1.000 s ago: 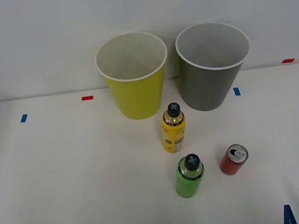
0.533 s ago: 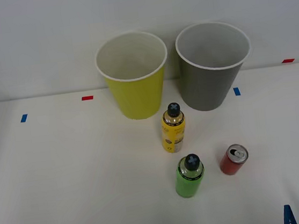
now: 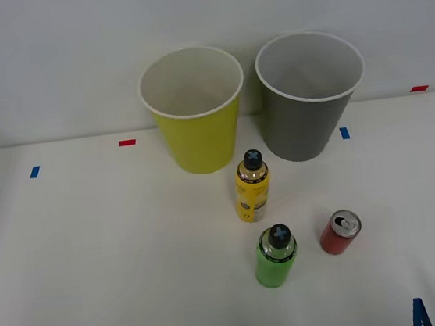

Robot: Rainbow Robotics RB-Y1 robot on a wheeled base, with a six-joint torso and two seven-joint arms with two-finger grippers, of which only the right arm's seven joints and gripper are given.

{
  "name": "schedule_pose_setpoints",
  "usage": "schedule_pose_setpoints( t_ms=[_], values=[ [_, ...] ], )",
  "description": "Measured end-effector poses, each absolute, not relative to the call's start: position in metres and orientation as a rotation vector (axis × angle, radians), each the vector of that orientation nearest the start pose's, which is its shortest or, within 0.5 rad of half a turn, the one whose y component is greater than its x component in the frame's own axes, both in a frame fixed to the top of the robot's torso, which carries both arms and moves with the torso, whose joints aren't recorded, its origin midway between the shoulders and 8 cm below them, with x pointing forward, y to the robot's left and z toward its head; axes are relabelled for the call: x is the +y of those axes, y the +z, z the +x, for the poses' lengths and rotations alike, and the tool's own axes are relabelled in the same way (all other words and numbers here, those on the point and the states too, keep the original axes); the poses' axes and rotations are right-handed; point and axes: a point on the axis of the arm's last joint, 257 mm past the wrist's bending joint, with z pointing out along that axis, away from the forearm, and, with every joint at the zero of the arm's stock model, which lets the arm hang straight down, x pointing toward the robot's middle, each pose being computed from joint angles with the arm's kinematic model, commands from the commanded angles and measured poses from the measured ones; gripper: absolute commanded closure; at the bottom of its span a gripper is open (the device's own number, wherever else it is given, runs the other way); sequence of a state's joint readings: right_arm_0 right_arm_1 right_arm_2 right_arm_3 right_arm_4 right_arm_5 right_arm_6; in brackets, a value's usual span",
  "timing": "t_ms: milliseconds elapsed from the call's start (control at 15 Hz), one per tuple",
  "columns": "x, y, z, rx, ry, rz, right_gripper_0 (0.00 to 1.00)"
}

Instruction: Put cans in the gray bin, plastic bottles in the light green bin

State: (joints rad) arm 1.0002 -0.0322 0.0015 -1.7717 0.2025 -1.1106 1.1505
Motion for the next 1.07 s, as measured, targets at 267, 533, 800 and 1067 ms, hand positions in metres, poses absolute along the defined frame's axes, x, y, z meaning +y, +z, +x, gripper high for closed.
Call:
schedule_pose_setpoints(
  t_ms=[267, 533, 800, 1067],
  values=[
    [-0.276, -0.215, 0.195, 1.24, 0.062, 0.063, 0.0],
    [-0.276, -0.215, 0.195, 1.24, 0.062, 0.063, 0.0],
    [-0.278, -0.235, 0.196, 1.275, 0.069, 0.085, 0.0],
    [-0.28, -0.237, 0.201, 1.257, 0.087, 0.058, 0.0]
  ],
)
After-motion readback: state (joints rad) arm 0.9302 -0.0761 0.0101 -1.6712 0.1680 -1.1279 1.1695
